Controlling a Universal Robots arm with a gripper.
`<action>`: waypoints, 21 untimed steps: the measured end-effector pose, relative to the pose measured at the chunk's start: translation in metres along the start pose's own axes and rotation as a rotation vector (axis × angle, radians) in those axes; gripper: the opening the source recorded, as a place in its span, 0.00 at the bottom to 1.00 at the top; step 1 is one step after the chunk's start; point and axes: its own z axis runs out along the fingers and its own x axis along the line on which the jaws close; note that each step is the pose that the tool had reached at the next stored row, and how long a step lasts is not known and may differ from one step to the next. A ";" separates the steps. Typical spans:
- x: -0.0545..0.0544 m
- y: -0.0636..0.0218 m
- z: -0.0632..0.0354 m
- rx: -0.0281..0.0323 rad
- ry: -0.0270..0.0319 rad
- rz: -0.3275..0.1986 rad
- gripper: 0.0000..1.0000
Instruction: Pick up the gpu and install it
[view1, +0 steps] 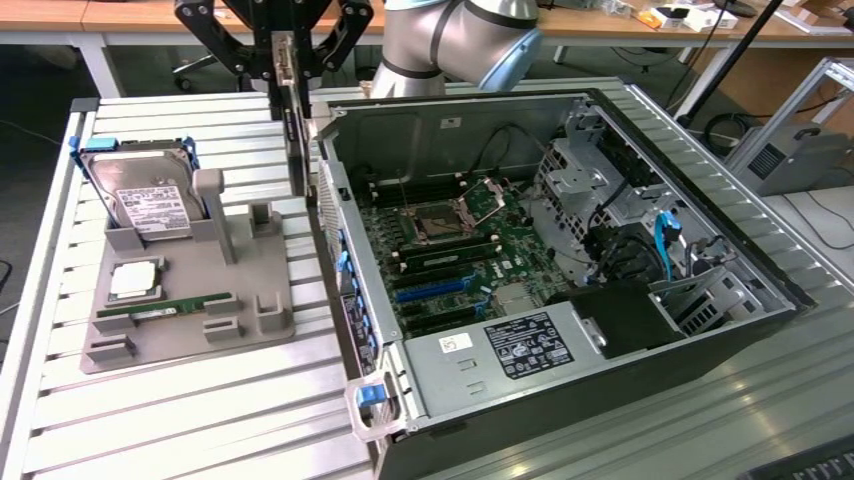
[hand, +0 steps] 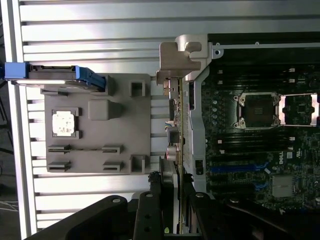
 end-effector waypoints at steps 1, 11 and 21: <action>0.000 0.0000 0.0000 0.0000 0.0000 0.000 0.27; -0.003 -0.0002 0.0002 0.0000 0.0000 0.000 0.27; -0.005 -0.0002 0.0003 0.0000 0.0000 0.000 0.27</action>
